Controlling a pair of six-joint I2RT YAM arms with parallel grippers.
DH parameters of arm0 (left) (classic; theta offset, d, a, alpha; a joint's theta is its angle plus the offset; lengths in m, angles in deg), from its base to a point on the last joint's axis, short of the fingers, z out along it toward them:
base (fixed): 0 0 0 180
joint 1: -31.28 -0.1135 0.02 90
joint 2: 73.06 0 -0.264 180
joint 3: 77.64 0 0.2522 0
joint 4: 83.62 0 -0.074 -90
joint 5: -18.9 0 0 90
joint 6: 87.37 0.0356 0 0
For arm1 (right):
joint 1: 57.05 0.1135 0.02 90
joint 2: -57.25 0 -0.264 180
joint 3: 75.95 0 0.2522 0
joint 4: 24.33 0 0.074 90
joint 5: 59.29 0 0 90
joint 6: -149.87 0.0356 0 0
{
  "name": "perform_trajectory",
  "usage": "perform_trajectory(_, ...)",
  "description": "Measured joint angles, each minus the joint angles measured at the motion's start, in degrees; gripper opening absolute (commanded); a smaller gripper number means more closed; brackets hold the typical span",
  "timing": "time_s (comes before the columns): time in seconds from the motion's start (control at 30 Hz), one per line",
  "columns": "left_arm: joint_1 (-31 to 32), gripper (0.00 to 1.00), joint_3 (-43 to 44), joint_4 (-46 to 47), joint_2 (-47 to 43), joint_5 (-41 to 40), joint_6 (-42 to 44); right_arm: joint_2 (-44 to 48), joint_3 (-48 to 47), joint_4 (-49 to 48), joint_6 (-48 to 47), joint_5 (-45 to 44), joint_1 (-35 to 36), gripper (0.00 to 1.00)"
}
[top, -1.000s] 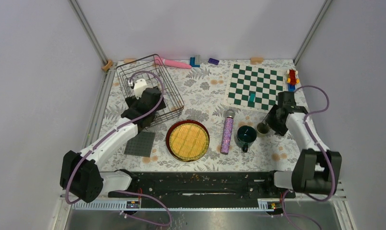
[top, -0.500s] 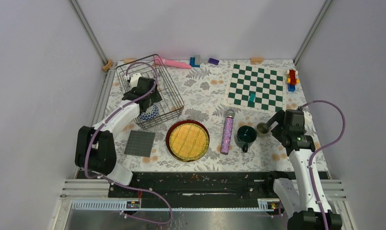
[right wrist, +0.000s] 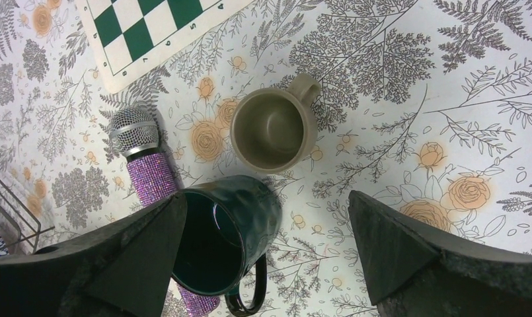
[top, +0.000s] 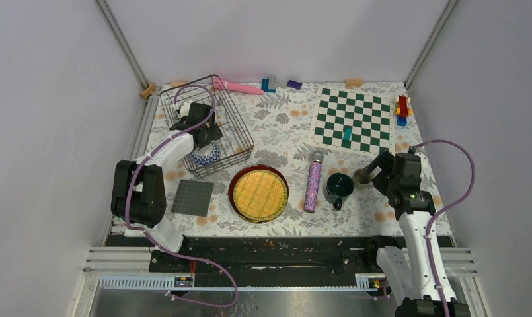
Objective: Unload the mixed dishes from the dish rack
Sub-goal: Pick up the bowl from the dish rack.
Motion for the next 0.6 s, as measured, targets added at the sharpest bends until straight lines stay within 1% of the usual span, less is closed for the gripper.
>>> perform_trajectory(0.13, 0.00, 0.95, 0.00, 0.26, 0.00, 1.20, -0.31, 0.63, 0.09, -0.02, 0.00, 0.37, 0.00, 1.00)
perform_trajectory(0.3, 0.00, 0.83, 0.00, 1.05, 0.13, 3.41, -0.59, 1.31, 0.13, -0.11, 0.02, 0.42, 0.00, 1.00)
perform_trajectory(0.47, 0.83, 0.80, 0.00, 1.75, 0.28, 4.46, -0.68, 1.51, 0.59, -0.59, 0.09, 0.44, 0.00, 1.00)
perform_trajectory(0.6, 4.52, 0.78, 0.00, 1.16, 0.33, 3.52, -0.55, 1.53, 0.66, -0.87, 0.28, 0.48, 0.00, 0.99)
